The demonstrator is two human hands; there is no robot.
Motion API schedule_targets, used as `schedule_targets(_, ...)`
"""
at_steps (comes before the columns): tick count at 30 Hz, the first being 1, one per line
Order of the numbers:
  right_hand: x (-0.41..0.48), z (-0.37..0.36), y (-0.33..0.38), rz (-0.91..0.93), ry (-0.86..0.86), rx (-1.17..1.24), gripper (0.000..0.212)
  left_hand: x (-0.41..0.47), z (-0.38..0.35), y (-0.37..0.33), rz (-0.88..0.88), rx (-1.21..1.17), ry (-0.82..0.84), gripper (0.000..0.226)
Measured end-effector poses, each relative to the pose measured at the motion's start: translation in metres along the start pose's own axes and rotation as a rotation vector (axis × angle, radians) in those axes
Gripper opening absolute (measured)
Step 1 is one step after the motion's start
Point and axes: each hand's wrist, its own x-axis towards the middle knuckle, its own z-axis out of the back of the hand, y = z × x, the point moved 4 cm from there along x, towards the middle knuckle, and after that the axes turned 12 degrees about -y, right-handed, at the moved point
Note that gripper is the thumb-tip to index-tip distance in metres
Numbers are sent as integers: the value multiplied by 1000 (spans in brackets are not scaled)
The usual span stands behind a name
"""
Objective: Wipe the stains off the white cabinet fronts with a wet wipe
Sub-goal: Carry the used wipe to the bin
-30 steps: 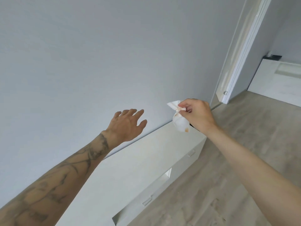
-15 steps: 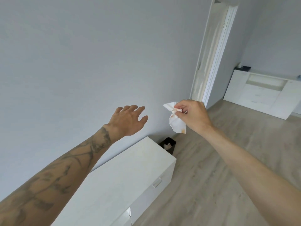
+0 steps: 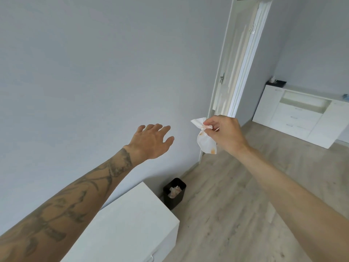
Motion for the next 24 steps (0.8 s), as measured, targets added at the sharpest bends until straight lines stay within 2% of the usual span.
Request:
schedule_targets(7, 119, -30, -128, 76, 97, 74, 21, 115, -67, -45, 168, 38, -19, 60)
schedule_targets(12, 195, -70, -191, 109, 219, 139, 19, 179, -102, -62, 296, 80, -6, 60)
schedule_targets(17, 250, -132, -229, 154, 317, 192, 16, 228, -147, -46, 409, 107, 21, 59)
schedule_targets(24, 302, -263, -294, 176, 473, 182, 16, 295, -258, 5, 532, 80, 99, 59)
